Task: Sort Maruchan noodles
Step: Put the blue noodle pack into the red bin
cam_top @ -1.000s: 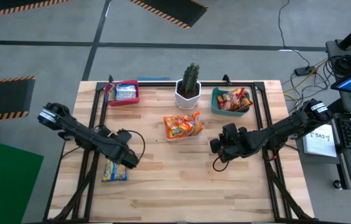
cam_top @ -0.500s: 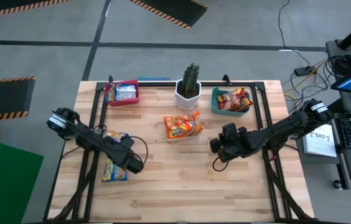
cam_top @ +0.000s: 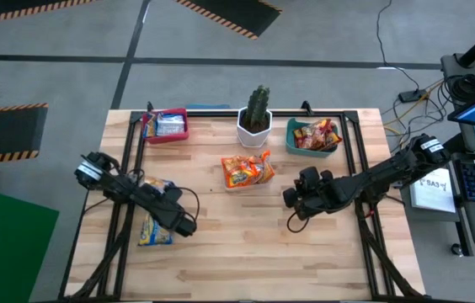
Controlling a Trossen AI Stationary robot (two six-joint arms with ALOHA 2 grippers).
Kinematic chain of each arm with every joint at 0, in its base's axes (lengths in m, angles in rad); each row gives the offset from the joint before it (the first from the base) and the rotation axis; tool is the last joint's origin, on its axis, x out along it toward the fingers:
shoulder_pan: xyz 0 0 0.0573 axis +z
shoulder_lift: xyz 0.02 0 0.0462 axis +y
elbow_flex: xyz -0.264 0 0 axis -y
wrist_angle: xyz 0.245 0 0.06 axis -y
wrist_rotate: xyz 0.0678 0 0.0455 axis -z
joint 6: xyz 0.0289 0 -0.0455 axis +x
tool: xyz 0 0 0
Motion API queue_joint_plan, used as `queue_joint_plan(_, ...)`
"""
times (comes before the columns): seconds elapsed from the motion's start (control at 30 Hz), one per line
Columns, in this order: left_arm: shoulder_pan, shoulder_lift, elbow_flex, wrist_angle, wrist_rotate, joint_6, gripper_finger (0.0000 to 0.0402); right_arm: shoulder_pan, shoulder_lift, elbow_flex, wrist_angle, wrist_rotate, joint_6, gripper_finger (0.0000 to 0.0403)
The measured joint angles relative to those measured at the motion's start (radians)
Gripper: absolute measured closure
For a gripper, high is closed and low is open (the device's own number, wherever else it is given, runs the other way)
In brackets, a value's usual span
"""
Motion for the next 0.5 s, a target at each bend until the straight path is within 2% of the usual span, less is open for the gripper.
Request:
queue_joint_plan(0.13,0.0,0.036,0.0,0.03,0.0,0.028,0.0281,0.0,0.0,0.0,0.0,0.0,-0.012,0.0394)
queue_joint_plan(0.3,-0.002,0.03,0.007,0.071,-0.007,0.077,0.0381,0.002,0.0,0.0,0.006,0.0,-0.029,0.0394)
queue_joint_plan(0.5,-0.023,-0.029,0.068,0.103,-0.037,0.159,0.0386,0.005,0.0,0.0,0.015,-0.001,-0.054,0.0394)
